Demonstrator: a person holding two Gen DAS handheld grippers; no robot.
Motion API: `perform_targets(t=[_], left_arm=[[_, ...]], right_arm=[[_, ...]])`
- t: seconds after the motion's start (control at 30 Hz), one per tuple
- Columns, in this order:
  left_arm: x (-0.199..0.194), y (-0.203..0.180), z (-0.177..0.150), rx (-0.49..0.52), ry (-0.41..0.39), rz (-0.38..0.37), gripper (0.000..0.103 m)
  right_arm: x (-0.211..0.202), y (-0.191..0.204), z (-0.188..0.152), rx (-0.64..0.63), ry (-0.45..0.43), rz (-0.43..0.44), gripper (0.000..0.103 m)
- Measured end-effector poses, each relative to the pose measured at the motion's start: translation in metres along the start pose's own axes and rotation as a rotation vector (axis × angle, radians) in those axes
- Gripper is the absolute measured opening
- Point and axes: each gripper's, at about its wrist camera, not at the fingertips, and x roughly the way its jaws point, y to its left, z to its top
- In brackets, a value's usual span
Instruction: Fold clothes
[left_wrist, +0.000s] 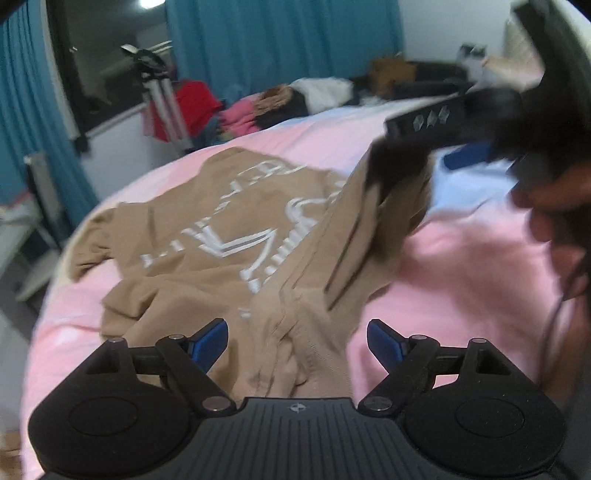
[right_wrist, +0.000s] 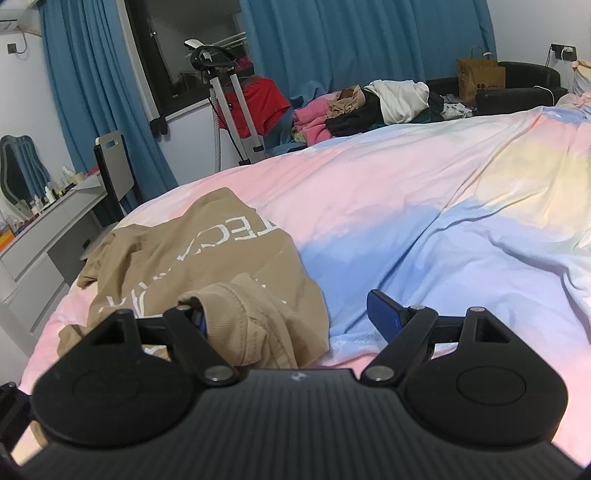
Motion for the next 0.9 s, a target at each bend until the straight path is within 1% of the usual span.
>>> perform_targets(t=[0.07, 0.17, 0.27, 0.37, 0.43, 0.5, 0.53, 0.6, 0.67, 0.73, 0.77, 0.8, 0.87, 0.9], left_arm=[[0.003, -0.007, -0.001, 0.034, 0.007, 0.106, 0.084], [-0.002, -0.004, 0.0, 0.021, -0.018, 0.201, 0.084], [-0.018, 0.006, 0.001, -0.031, -0.082, 0.246, 0.084], [-0.042, 0.016, 0.005, -0.092, -0.18, 0.265, 0.086], [-0.053, 0.021, 0.006, -0.126, -0.226, 0.261, 0.087], [-0.057, 0.022, 0.007, -0.133, -0.236, 0.251, 0.088], [-0.055, 0.022, 0.007, -0.123, -0.223, 0.238, 0.088], [-0.05, 0.019, 0.006, -0.087, -0.192, 0.19, 0.088], [-0.049, 0.011, 0.004, -0.042, -0.173, 0.121, 0.088], [-0.047, 0.001, 0.003, 0.015, -0.176, 0.074, 0.088], [-0.046, -0.004, 0.002, 0.045, -0.181, 0.055, 0.085], [-0.044, -0.01, 0.002, 0.078, -0.182, 0.046, 0.077], [-0.041, -0.022, 0.001, 0.146, -0.174, 0.048, 0.07], [-0.04, -0.028, 0.0, 0.179, -0.169, 0.048, 0.069]], right_arm=[[0.002, 0.001, -0.001, -0.015, 0.01, -0.009, 0.081], [0.006, 0.003, -0.004, -0.038, 0.034, -0.029, 0.081], [0.009, 0.004, -0.007, -0.05, 0.057, -0.051, 0.081], [0.007, 0.004, -0.009, -0.055, 0.067, -0.043, 0.081], [0.007, 0.007, -0.01, -0.086, 0.08, -0.022, 0.082], [0.008, 0.015, -0.014, -0.14, 0.1, -0.001, 0.082], [0.009, 0.019, -0.016, -0.169, 0.114, 0.003, 0.082], [0.011, 0.025, -0.019, -0.209, 0.129, 0.003, 0.082], [0.009, 0.025, -0.019, -0.21, 0.12, -0.007, 0.082], [0.006, 0.021, -0.015, -0.184, 0.095, -0.021, 0.082], [0.004, 0.019, -0.013, -0.167, 0.082, -0.03, 0.082], [0.003, 0.016, -0.011, -0.149, 0.072, -0.035, 0.082], [0.001, 0.011, -0.008, -0.112, 0.053, -0.045, 0.082], [0.001, 0.008, -0.007, -0.096, 0.05, -0.049, 0.082]])
